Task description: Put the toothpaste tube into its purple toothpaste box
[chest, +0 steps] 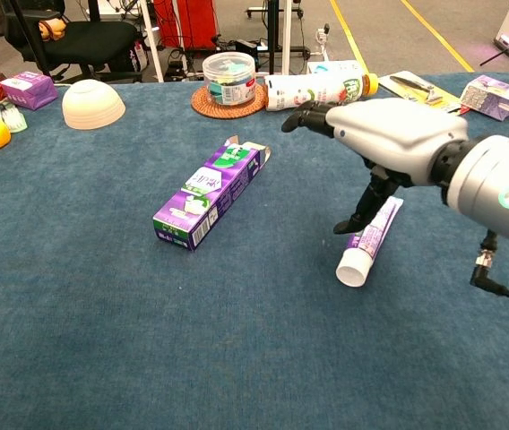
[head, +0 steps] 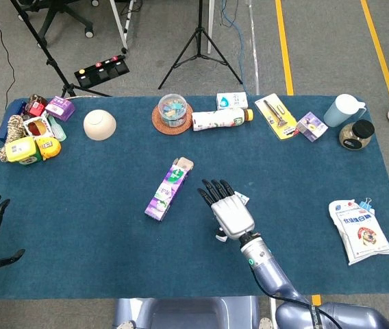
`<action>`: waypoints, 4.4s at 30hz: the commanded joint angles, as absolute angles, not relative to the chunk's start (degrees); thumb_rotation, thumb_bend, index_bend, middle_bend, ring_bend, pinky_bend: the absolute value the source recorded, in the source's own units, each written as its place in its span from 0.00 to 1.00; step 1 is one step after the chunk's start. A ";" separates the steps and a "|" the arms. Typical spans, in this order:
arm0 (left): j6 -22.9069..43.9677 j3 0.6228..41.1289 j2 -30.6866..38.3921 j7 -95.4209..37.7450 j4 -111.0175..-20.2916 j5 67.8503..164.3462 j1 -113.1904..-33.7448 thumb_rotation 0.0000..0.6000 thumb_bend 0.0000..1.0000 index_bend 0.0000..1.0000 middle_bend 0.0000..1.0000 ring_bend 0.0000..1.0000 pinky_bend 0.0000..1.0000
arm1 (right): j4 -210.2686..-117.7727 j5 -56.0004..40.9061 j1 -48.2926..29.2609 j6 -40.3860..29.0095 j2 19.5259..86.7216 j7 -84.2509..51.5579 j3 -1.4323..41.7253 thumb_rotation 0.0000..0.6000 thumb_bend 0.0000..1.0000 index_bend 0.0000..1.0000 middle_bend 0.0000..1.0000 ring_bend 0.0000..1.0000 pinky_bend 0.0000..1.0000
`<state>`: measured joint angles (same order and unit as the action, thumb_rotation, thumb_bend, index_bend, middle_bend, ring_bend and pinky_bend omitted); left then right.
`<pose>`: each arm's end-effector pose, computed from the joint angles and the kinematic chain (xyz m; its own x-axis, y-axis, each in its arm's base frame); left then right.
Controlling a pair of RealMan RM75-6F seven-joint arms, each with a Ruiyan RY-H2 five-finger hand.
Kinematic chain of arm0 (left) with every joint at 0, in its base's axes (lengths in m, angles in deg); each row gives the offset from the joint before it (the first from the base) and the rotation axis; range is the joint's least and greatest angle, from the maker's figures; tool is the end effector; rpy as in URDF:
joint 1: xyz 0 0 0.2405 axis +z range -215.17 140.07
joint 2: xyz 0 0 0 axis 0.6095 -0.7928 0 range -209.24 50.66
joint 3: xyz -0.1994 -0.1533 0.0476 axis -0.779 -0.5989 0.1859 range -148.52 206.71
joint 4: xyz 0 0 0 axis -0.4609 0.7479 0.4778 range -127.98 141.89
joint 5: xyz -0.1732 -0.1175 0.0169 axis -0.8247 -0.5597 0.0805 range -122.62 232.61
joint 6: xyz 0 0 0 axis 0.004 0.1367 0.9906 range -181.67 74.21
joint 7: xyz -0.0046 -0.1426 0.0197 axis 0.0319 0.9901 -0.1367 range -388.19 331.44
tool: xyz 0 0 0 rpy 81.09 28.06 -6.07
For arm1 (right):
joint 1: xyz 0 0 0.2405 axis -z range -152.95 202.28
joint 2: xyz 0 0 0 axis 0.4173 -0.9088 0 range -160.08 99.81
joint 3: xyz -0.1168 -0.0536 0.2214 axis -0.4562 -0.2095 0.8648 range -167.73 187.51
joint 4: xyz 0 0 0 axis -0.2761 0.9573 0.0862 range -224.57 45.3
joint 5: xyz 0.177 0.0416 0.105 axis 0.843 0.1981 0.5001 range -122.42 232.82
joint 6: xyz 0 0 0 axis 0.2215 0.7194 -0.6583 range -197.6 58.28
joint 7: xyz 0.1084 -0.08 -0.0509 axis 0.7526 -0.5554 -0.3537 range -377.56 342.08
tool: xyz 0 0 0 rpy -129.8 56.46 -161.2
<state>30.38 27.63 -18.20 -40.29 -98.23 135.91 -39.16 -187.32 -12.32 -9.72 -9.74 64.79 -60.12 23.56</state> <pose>-0.2933 0.1554 0.1545 0.4178 0.0948 0.9036 0.8981 0.1070 -0.4265 -0.0992 -0.2853 -0.0320 0.4997 -0.1645 0.8504 -0.8049 -0.4511 0.3856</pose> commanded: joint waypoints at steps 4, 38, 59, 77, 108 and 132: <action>29.82 27.43 -18.05 -40.47 -98.12 135.11 -39.53 1.00 0.07 0.00 0.00 0.00 0.14 | -181.78 -7.22 -12.56 -5.78 72.17 -66.46 24.08 1.00 0.00 0.10 0.02 0.00 0.06; 29.89 27.79 -18.08 -40.72 -98.56 134.78 -39.78 1.00 0.07 0.00 0.00 0.00 0.14 | -180.06 1.34 -11.46 3.75 70.36 -79.86 16.84 1.00 0.00 0.05 0.00 0.00 0.06; 29.83 27.97 -18.23 -40.39 -98.74 134.75 -39.84 1.00 0.07 0.00 0.00 0.00 0.15 | -186.26 -2.20 -11.25 2.87 63.65 -80.13 13.90 1.00 0.00 0.02 0.00 0.00 0.06; 29.44 27.89 -18.78 -39.23 -98.66 134.52 -40.05 1.00 0.07 0.00 0.00 0.00 0.15 | -184.44 -2.84 -13.36 0.82 70.96 -78.83 13.83 1.00 0.00 0.01 0.00 0.00 0.07; 28.75 28.62 -18.97 -39.18 -98.92 135.10 -40.28 1.00 0.07 0.00 0.00 0.00 0.15 | -182.87 1.80 -14.59 -10.52 64.26 -61.41 22.72 1.00 0.00 0.06 0.14 0.12 0.19; 28.21 28.29 -18.30 -40.59 -99.03 133.77 -40.70 1.00 0.07 0.00 0.00 0.00 0.15 | -166.91 -10.98 -15.91 -18.37 64.69 -40.51 18.21 1.00 0.09 0.33 0.29 0.24 0.36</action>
<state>28.21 28.29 -18.30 -40.59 -99.03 133.77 -40.70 -167.59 -10.34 -15.79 -18.59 64.25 -41.02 18.65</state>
